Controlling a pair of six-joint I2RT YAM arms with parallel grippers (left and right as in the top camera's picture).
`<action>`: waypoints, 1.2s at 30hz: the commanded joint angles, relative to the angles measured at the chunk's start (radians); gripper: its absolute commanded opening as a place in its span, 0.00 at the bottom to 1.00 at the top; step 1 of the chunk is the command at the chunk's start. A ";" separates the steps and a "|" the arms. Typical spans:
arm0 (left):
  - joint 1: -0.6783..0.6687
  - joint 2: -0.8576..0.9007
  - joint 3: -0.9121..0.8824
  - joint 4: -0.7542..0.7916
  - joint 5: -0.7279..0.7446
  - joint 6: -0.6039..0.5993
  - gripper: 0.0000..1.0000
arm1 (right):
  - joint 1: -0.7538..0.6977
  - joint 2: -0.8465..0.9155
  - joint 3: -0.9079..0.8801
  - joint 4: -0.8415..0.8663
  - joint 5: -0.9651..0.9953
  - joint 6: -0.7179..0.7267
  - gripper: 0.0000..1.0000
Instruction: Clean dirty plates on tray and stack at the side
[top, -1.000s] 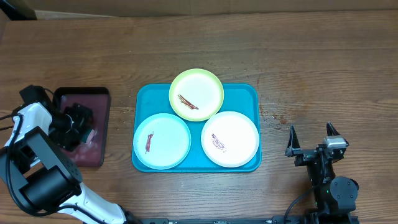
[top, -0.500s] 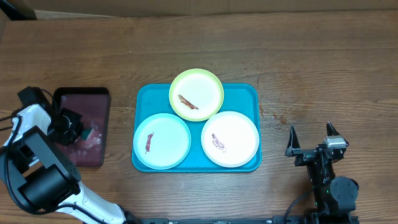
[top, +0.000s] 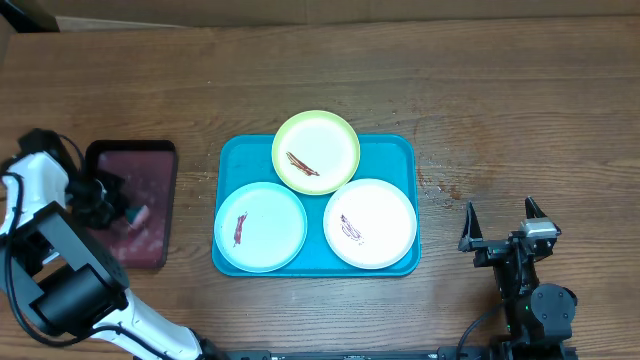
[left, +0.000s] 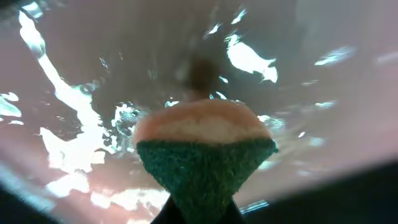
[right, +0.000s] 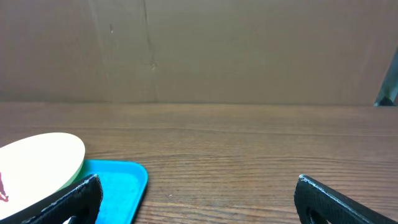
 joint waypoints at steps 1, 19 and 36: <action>-0.001 -0.072 0.111 -0.050 0.013 -0.003 0.04 | -0.002 -0.007 -0.010 0.005 0.003 -0.001 1.00; -0.039 -0.071 -0.035 0.084 0.013 0.113 0.04 | -0.002 -0.007 -0.010 0.005 0.003 -0.001 1.00; -0.031 -0.191 0.367 -0.220 -0.086 0.171 0.04 | -0.002 -0.007 -0.010 0.005 0.003 -0.001 1.00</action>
